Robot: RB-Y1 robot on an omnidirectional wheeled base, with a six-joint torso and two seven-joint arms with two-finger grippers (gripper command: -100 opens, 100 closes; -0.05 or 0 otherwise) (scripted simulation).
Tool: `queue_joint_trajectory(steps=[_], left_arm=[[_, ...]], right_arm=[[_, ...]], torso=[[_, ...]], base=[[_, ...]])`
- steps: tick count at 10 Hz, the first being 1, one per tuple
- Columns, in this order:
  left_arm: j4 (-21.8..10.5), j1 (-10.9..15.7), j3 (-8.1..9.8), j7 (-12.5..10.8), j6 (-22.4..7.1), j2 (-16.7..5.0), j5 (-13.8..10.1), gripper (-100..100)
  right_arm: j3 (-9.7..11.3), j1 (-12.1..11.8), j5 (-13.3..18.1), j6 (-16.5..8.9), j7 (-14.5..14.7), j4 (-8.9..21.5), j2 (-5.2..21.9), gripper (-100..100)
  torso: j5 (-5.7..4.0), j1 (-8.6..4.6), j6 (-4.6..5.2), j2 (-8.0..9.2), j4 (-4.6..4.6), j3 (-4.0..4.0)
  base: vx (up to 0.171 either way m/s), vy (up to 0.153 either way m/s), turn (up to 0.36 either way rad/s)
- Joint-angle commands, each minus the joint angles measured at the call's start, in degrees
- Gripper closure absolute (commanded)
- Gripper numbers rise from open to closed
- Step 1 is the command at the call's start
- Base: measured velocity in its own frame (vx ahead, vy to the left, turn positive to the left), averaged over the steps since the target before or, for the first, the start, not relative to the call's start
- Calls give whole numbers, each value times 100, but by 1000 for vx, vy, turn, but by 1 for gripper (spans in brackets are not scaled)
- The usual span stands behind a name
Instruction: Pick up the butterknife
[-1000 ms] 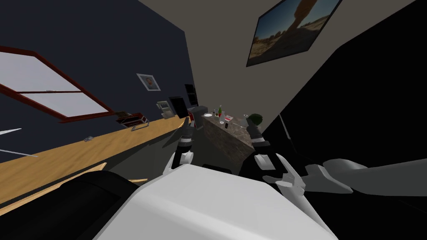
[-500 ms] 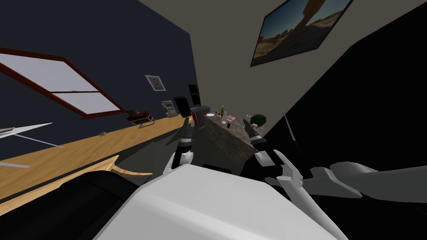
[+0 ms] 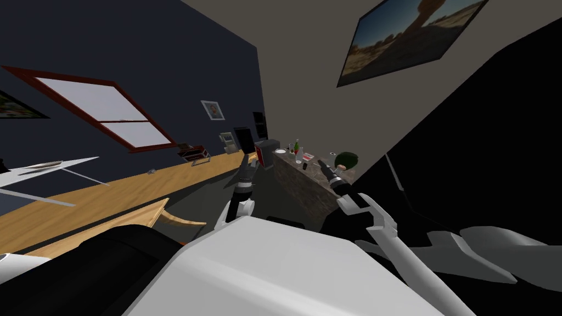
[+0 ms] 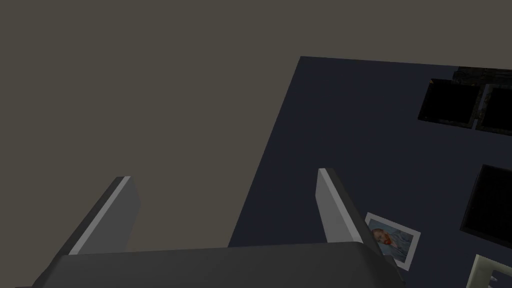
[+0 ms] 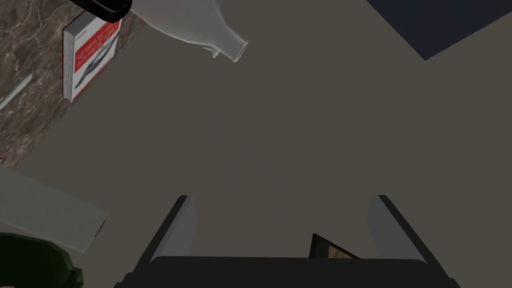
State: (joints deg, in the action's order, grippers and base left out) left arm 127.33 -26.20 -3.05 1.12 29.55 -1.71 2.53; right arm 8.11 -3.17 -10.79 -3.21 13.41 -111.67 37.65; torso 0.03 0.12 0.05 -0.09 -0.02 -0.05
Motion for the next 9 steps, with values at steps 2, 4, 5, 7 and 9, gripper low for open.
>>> queue_joint_trajectory(steps=[2, 4, 5, 7, 9], left_arm=[[0, 0, 0, 0, 0, 0, 0, 0], [0, 0, 0, 0, 0, 0, 0, 0], [0, 0, 0, 0, 0, 0, 0, 0], [0, 0, 0, 0, 0, 0, 0, 0], [0, 0, 0, 0, 0, 0, 0, 0]], right_arm=[[36, 84, -125, -322, 23, 197, 261, -100], [89, 154, -200, -563, 67, 391, 423, -100], [142, 215, -270, -807, 108, 593, 583, -100], [195, 267, -335, -996, 145, 799, 738, -100], [247, 312, -394, -1241, 180, 1010, 890, -100]], torso=[[0, 3, -2, -2, 0, -1], [0, 1, -3, -6, -1, -3], [-1, -1, 0, -5, -1, -3], [0, 0, 0, -8, -2, -5], [1, 4, -1, -11, -2, -6]], base=[[22, 42, 55], [29, 42, 72], [41, 56, 66], [41, 49, 58], [52, 49, 50]])
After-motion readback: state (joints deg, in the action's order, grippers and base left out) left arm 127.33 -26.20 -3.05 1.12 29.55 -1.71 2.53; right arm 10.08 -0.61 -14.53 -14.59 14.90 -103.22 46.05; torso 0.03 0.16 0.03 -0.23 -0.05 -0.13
